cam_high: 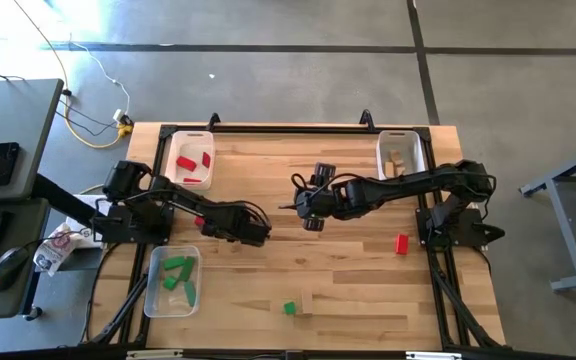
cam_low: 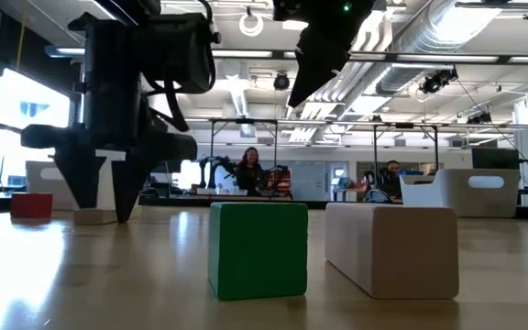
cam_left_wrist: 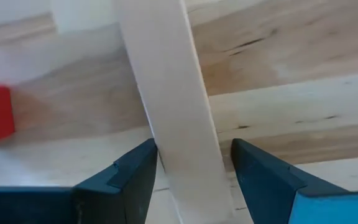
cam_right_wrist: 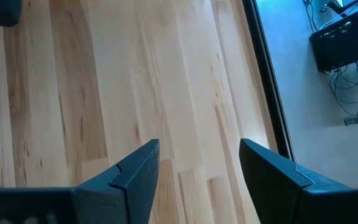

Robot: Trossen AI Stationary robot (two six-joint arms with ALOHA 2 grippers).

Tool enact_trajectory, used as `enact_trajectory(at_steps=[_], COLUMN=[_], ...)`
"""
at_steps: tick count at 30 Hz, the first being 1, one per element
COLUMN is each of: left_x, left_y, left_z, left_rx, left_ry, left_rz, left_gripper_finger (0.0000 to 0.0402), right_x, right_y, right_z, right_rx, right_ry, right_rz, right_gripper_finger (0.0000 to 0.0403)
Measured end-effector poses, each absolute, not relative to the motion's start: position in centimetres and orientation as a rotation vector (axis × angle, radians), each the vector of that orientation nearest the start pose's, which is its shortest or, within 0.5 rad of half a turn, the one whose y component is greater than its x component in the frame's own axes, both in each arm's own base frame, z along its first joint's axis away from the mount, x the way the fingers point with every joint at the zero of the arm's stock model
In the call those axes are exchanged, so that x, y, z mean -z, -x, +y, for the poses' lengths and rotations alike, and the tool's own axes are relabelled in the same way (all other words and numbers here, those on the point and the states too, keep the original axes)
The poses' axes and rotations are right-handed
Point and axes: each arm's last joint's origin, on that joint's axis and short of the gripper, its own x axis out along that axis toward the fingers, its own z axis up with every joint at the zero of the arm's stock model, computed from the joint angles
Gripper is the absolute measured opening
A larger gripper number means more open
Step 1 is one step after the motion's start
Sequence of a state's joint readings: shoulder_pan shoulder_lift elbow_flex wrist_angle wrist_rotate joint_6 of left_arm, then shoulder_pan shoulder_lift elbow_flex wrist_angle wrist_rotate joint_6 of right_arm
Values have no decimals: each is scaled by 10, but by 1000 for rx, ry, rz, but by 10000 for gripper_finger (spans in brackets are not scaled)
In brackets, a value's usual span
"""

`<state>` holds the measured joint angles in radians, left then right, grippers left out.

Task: Sort & place blocks by color
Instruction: Put the light brown block into the gray bin

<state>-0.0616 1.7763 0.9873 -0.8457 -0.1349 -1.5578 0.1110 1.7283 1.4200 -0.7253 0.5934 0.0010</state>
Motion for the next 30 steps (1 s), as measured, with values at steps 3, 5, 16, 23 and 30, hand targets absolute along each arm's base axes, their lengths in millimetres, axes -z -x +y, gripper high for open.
enact_trajectory(at_steps=[3, 5, 16, 23, 30], left_x=[-132, -131, -131, -140, -162], left_y=[-284, -284, -283, -279, -280], left_z=[-14, -14, -14, -14, -14], left_rx=[-1198, -1176, -957, -801, -636], left_ry=[952, 908, 658, 523, 432], left_rz=[1233, 1246, 1372, 1426, 1354], left_gripper_finger=[200, 199, 93, 93, 93], right_x=[-268, -268, -268, -266, -265], right_y=[-359, -359, -359, -360, -361], right_z=[24, 24, 24, 28, 32], right_rx=[439, 439, 419, 256, 127], right_ry=[359, 361, 390, 355, 290], right_rz=[980, 983, 992, 1017, 1014], right_gripper_finger=[209, 209, 209, 209, 209])
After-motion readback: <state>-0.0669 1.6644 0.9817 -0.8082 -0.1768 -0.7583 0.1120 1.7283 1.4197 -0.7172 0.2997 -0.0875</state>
